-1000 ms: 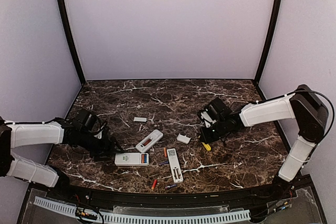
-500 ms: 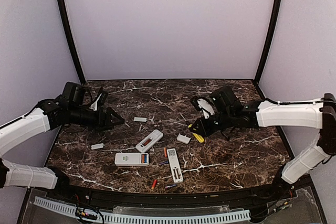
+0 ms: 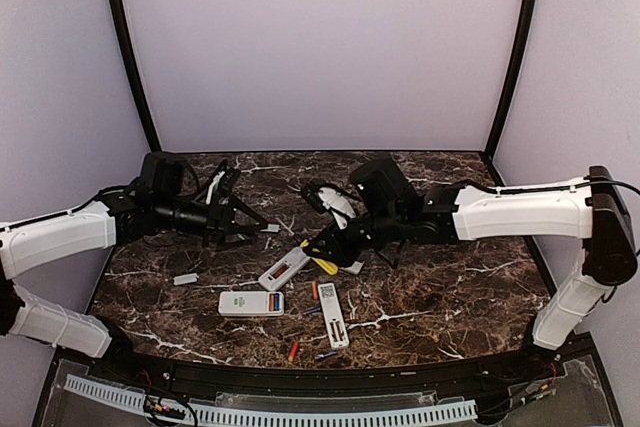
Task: Unload the batteries from the remote control
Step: Pick up the screwdriver from the center of the board, then pass from the right arm to the left
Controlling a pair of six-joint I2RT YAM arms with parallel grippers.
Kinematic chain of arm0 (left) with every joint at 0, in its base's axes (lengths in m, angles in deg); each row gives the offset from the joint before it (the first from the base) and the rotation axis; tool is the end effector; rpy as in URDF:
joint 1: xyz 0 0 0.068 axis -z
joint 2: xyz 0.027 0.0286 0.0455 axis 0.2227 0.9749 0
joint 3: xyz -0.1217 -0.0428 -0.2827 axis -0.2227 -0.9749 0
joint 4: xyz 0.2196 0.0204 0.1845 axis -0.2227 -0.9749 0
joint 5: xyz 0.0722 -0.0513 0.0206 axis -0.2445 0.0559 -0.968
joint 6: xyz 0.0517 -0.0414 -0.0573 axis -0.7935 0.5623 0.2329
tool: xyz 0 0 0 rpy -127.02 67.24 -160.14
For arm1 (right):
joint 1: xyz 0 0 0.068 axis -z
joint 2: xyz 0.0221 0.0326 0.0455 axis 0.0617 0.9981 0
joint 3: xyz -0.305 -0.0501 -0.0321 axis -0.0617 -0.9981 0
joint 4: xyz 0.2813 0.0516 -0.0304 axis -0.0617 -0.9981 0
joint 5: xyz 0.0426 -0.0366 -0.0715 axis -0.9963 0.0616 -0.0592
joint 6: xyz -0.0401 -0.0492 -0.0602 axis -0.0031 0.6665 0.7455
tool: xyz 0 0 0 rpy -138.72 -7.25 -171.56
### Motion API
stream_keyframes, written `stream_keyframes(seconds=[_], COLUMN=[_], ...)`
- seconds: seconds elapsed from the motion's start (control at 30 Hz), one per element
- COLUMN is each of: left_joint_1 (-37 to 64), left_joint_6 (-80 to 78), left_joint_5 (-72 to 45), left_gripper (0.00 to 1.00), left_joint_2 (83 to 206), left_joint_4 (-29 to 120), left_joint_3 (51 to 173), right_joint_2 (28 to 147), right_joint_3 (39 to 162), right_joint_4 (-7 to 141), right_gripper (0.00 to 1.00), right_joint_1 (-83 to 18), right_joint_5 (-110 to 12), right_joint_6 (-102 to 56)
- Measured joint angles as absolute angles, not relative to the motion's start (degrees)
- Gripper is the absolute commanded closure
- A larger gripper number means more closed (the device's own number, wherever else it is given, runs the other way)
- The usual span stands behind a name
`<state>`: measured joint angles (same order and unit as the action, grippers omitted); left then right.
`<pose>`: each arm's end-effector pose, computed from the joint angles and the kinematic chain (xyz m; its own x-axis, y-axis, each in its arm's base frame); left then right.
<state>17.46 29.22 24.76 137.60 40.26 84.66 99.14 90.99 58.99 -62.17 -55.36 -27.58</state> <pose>0.2276 -0.1986 0.2815 -0.9003 -0.0087 -0.4352 0.4044 0.3531 -0.8437 0.2070 0.3749 0.2593 -0.4846 -0.4203 -0.7671 -0.8495 0.4352 0.2982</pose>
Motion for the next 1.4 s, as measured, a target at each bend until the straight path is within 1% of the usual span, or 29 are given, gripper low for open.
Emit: stream_keyframes(seconds=[0.17, 0.2, 0.23, 0.27, 0.33, 0.37, 0.43, 0.5, 0.7, 0.77, 0.83, 0.87, 0.9, 0.93, 0.97, 1.0, 1.03, 1.07, 1.13, 1.23, 1.4], left_joint_1=[19.2, 19.3, 19.4, 19.4, 19.4, 19.4, 19.4, 19.4, 19.4, 19.4, 19.4, 19.4, 19.4, 19.4, 19.4, 19.4, 19.4, 19.4, 19.4, 19.4, 19.4], left_joint_6=[32.1, 32.7, 33.4, 34.0, 35.3, 36.0, 37.0, 38.1, 39.9, 40.3, 40.8, 41.2, 41.5, 41.7, 41.7, 41.9, 42.0, 42.1, 42.1, 42.2, 43.1], left_joint_5=[25.7, 25.7, 25.8, 25.8, 25.9, 26.1, 26.1, 26.2, 26.3, 26.0, 25.8, 25.8, 25.7, 25.6, 25.5, 25.2, 24.8, 24.5, 23.1, 20.9, 19.0], left_gripper=[0.40, 0.48, 0.52, 0.58, 0.66, 0.68, 0.74, 0.84, 0.98, 1.00, 1.00, 1.00, 1.00, 1.00, 1.00, 1.00, 1.00, 1.00, 1.00, 1.00, 1.00], left_joint_2=[140.1, 140.4, 140.6, 140.8, 141.4, 141.7, 142.3, 142.6, 142.8, 142.9, 142.9, 142.9, 142.9, 142.9, 142.9, 142.9, 142.7, 142.4, 140.9, 138.3, 135.1], left_joint_4=[44.8, 45.6, 46.4, 47.1, 48.9, 49.7, 51.0, 52.0, 54.0, 54.3, 54.6, 55.0, 55.4, 55.6, 55.8, 55.9, 56.1, 56.2, 56.7, 58.4, 64.7], left_joint_3=[84.4, 84.3, 84.0, 83.7, 83.1, 82.8, 82.6, 82.5, 82.0, 81.7, 81.2, 80.9, 80.7, 80.6, 80.6, 80.6, 80.5, 80.4, 80.0, 79.7, 78.5], right_joint_2=[101.8, 102.0, 102.1, 102.1, 102.1, 102.2, 102.2, 102.2, 102.2, 102.2, 102.2, 102.2, 102.2, 102.2, 102.1, 102.0, 101.6, 100.9, 99.1, 96.1, 90.9], right_joint_3=[93.9, 94.2, 94.3, 94.4, 94.4, 94.4, 94.4, 94.4, 94.4, 94.4, 94.4, 94.4, 94.4, 94.4, 94.2, 93.9, 93.3, 92.5, 90.9, 88.7, 83.3], right_joint_4=[59.0, 58.9, 59.0, 59.0, 59.0, 59.0, 59.0, 59.0, 59.4, 59.5, 59.4, 59.4, 59.3, 59.4, 59.6, 60.1, 60.9, 61.7, 63.1, 66.4, 76.3], right_gripper=[1.00, 1.00, 1.00, 1.00, 1.00, 1.00, 1.00, 1.00, 1.00, 1.00, 1.00, 0.98, 0.86, 0.72, 0.55, 0.45, 0.36, 0.30, 0.23, 0.17, 0.15], right_joint_1=[-64.4, -64.7, -64.9, -65.1, -65.3, -65.4, -65.4, -65.4, -65.4, -65.5, -65.5, -65.5, -65.6, -65.7, -65.7, -65.8, -65.8, -65.8, -65.8, -65.2, -62.6], right_joint_5=[-55.8, -55.9, -56.0, -56.1, -56.3, -56.3, -56.3, -56.3, -56.3, -56.3, -56.0, -55.9, -55.7, -55.4, -54.9, -54.4, -53.6, -52.4, -49.5, -45.6, -44.6], right_joint_6=[-26.2, -26.0, -25.9, -25.7, -25.5, -25.5, -25.3, -25.2, -24.9, -24.8, -24.8, -24.8, -24.8, -24.8, -24.8, -25.2, -25.3, -25.8, -26.9, -30.7, -40.8])
